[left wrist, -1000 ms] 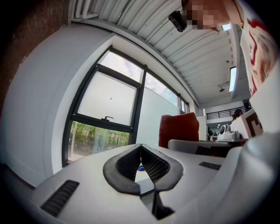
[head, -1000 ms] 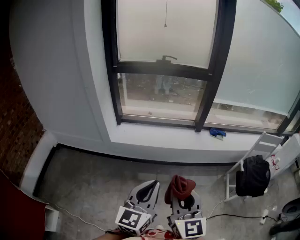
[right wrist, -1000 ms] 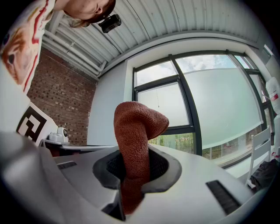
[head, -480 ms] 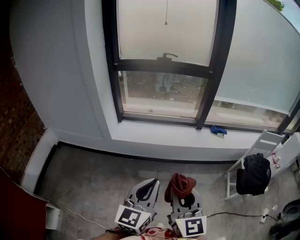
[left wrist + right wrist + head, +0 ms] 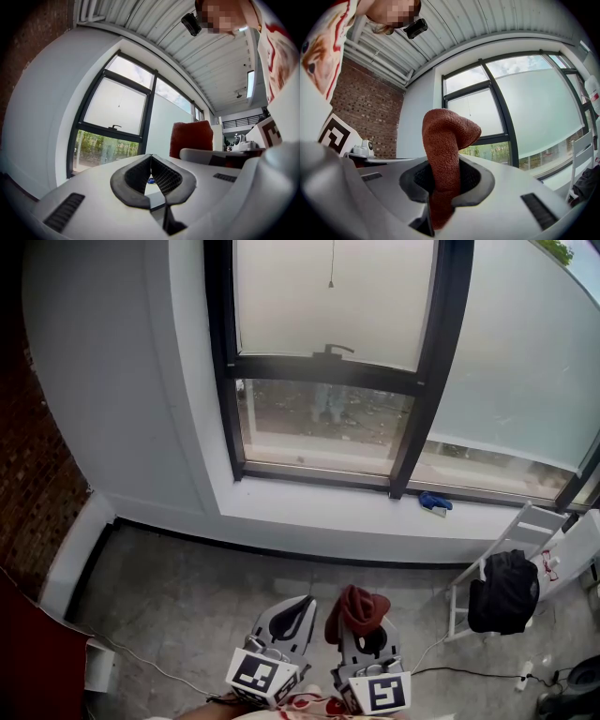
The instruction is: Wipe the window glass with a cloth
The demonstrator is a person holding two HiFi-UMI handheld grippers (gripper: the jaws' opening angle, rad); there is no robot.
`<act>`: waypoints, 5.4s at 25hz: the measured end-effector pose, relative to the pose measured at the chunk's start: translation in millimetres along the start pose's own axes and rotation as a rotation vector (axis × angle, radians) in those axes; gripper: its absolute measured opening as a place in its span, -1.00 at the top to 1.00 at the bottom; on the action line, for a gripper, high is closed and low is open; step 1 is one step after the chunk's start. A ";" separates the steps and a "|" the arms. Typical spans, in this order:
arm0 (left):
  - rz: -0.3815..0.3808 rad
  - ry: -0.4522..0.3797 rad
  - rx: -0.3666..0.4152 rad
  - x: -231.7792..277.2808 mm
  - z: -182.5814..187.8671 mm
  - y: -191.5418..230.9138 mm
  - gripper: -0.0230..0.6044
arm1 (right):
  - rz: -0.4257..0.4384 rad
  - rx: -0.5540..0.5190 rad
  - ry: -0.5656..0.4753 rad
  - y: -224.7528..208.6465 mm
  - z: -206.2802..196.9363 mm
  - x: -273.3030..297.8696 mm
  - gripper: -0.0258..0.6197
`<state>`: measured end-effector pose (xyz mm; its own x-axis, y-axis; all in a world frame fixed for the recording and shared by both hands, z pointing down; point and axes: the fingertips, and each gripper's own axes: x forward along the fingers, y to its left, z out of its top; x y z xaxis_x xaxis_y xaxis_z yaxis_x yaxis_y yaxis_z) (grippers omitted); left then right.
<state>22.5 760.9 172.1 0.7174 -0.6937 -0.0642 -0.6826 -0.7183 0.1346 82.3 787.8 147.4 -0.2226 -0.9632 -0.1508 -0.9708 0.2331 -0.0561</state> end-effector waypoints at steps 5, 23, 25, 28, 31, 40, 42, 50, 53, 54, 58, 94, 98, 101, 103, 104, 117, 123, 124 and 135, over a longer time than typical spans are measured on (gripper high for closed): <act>0.015 -0.002 0.011 9.3 -1.8 -14.7 0.86 | 0.021 0.010 0.001 -15.1 3.2 -5.9 0.66; 0.066 0.014 0.009 40.7 -14.9 -10.7 0.86 | 0.053 0.032 0.027 -48.0 -17.3 13.7 0.66; 0.060 0.014 0.001 52.8 -16.4 -1.9 0.86 | 0.038 0.023 0.031 -55.8 -20.1 24.2 0.66; 0.050 0.014 -0.009 75.3 -18.3 14.7 0.86 | 0.021 0.016 0.038 -68.0 -25.2 47.8 0.66; 0.031 0.010 0.002 104.9 -18.5 38.2 0.86 | 0.006 0.014 0.041 -80.6 -32.0 82.0 0.66; -0.026 -0.002 0.017 206.3 4.6 129.1 0.86 | -0.050 -0.002 0.005 -116.2 -29.9 207.8 0.66; -0.046 -0.003 0.023 227.9 9.2 148.2 0.86 | -0.067 -0.005 -0.009 -124.2 -28.1 236.0 0.66; -0.090 0.014 0.000 282.5 13.3 208.8 0.86 | -0.126 0.011 0.009 -136.9 -43.5 310.2 0.66; -0.095 0.031 -0.017 297.0 5.6 223.4 0.86 | -0.136 0.013 0.040 -142.3 -55.5 324.8 0.66; -0.100 0.034 -0.023 301.2 2.1 226.1 0.86 | -0.138 0.013 0.049 -144.9 -59.2 328.4 0.66; -0.100 0.057 -0.034 315.2 -7.4 235.3 0.86 | -0.143 0.011 0.073 -155.5 -69.0 341.8 0.66; 0.080 0.042 -0.013 603.1 -4.2 304.1 0.86 | 0.046 -0.003 0.140 -385.7 -101.0 556.9 0.66; 0.075 0.047 -0.019 614.2 -2.7 316.9 0.86 | 0.018 -0.007 0.158 -392.7 -107.3 572.7 0.66; 0.057 0.051 -0.020 621.0 -1.6 321.7 0.86 | -0.009 -0.023 0.157 -399.3 -108.6 581.2 0.66; 0.041 0.053 -0.017 626.6 -1.9 324.3 0.86 | -0.036 -0.153 0.169 -413.5 -112.3 587.2 0.66; 0.034 0.055 -0.017 628.7 -2.5 325.8 0.86 | -0.056 -0.276 0.184 -425.2 -115.4 591.0 0.66; 0.065 0.133 -0.017 614.7 -27.0 351.3 0.86 | -0.100 -1.473 0.255 -581.8 -150.1 686.7 0.66; 0.094 0.149 -0.016 609.7 -31.6 357.7 0.86 | -0.234 -1.584 0.337 -618.1 -148.2 706.2 0.66; 0.097 0.151 -0.016 609.0 -32.4 358.4 0.86 | -0.254 -1.583 0.348 -622.8 -148.4 705.8 0.66; 0.025 0.117 -0.026 654.8 -36.4 342.2 0.86 | -0.329 -1.564 0.477 -652.6 -168.3 710.7 0.66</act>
<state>263.6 62.7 212.1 0.7123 -0.6997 0.0556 -0.6980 -0.6979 0.1603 542.7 -71.5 242.9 0.2758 -0.9610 -0.0223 -0.0600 -0.0404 0.9974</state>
